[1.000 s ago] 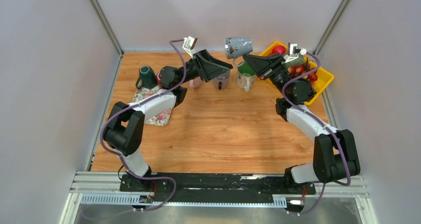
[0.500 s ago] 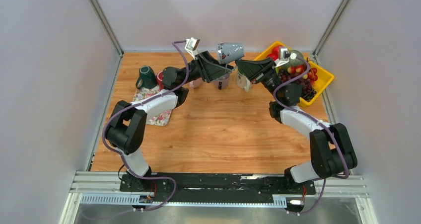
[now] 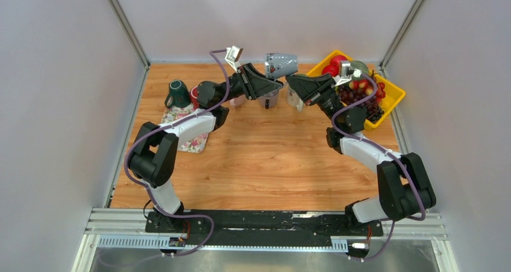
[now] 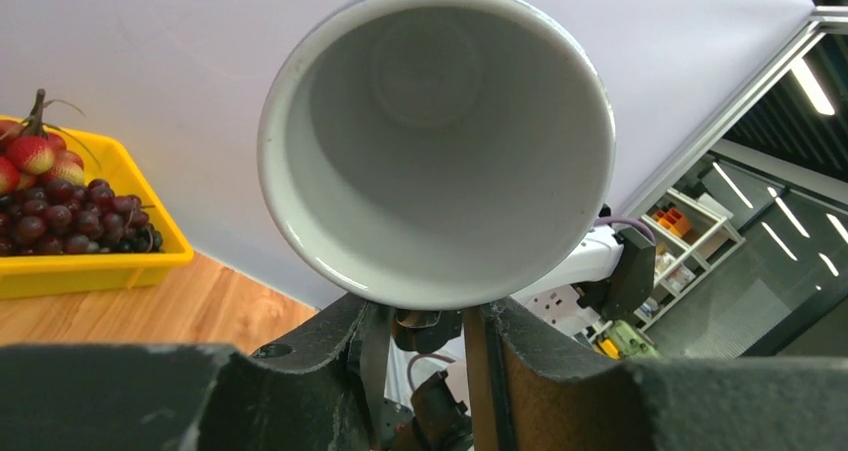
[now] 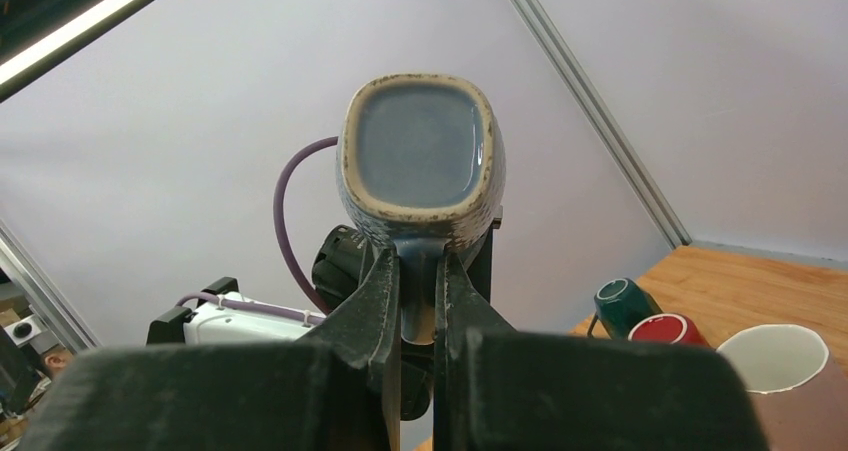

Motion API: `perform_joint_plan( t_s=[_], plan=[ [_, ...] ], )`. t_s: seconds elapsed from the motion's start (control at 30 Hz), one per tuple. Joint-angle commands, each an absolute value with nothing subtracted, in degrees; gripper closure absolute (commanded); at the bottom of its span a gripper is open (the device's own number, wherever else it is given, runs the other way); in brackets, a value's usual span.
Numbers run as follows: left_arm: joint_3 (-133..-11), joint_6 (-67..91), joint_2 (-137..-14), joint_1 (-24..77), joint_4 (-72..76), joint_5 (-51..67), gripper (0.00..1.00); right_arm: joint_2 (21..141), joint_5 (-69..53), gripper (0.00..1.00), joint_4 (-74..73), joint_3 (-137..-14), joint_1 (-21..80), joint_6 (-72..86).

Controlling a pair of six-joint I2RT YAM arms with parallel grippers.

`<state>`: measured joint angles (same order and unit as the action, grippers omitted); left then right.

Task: Turn the mug right side up
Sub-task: Place the cup at the center of the board.

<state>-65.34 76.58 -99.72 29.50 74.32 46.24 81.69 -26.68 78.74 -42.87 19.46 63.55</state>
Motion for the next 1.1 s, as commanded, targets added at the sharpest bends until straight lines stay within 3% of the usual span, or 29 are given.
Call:
perform_joint_plan(
  t_s=[0.0, 0.23, 0.4, 0.57, 0.8, 1.07],
  plan=[
    [-66.4, 77.2, -96.1, 28.7, 79.1, 44.5, 0.66, 80.3, -27.5, 1.0, 82.5, -41.8, 20.0, 63.1],
    [-66.0, 78.5, -96.0, 27.9, 79.1, 43.5, 0.81, 80.5, -28.3, 1.0, 83.3, -41.5, 20.1, 61.7],
    [-64.9, 79.2, -95.4, 27.4, 79.1, 42.7, 0.99, 81.6, -29.0, 1.0, 83.5, -41.8, 20.1, 60.8],
    [-64.3, 79.4, -95.0, 26.9, 79.2, 42.8, 1.0, 82.3, -29.0, 0.99, 83.0, -42.2, 20.1, 60.6],
    [-63.3, 78.8, -94.2, 26.5, 78.2, 43.1, 1.0, 82.3, -29.1, 0.81, 81.8, -42.9, 20.1, 60.9],
    [-62.5, 77.5, -93.7, 26.2, 76.8, 43.8, 1.0, 81.9, -29.2, 0.73, 80.9, -43.1, 19.9, 61.0]
  ],
)
